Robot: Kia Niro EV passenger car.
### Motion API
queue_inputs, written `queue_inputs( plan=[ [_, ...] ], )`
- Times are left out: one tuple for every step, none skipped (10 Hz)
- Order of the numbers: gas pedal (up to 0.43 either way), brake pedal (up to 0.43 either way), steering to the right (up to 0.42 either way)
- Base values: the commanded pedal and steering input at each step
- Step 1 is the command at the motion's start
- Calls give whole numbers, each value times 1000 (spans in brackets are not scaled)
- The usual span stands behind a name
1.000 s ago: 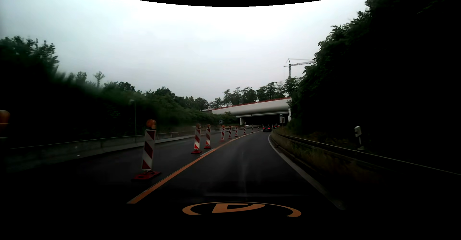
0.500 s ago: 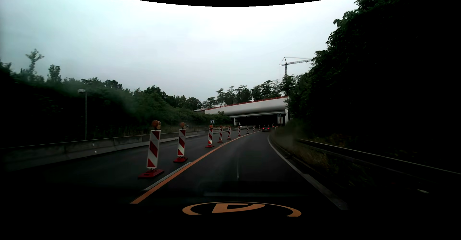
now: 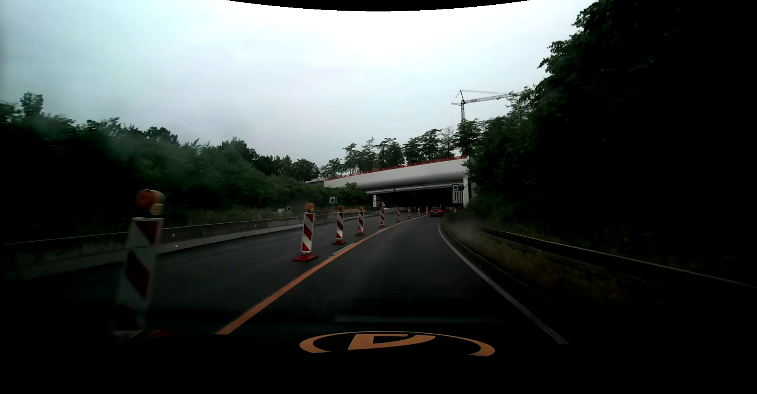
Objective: Follow the waypoints while adhering to traffic rules and regulations
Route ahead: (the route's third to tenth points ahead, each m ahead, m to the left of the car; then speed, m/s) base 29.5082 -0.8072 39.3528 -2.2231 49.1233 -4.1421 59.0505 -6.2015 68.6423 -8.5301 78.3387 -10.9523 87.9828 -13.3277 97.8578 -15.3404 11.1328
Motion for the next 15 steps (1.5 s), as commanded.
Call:
queue_inputs(
  plan=[
    [87,0,21],
    [87,0,21],
    [87,0,21],
    [87,0,21],
    [87,0,21],
    [87,0,21],
    [87,0,21],
    [87,0,21],
    [87,0,21],
    [87,0,21],
    [87,0,21],
    [79,0,21],
    [79,0,21],
    [67,0,21],
    [67,0,21]
  ],
)
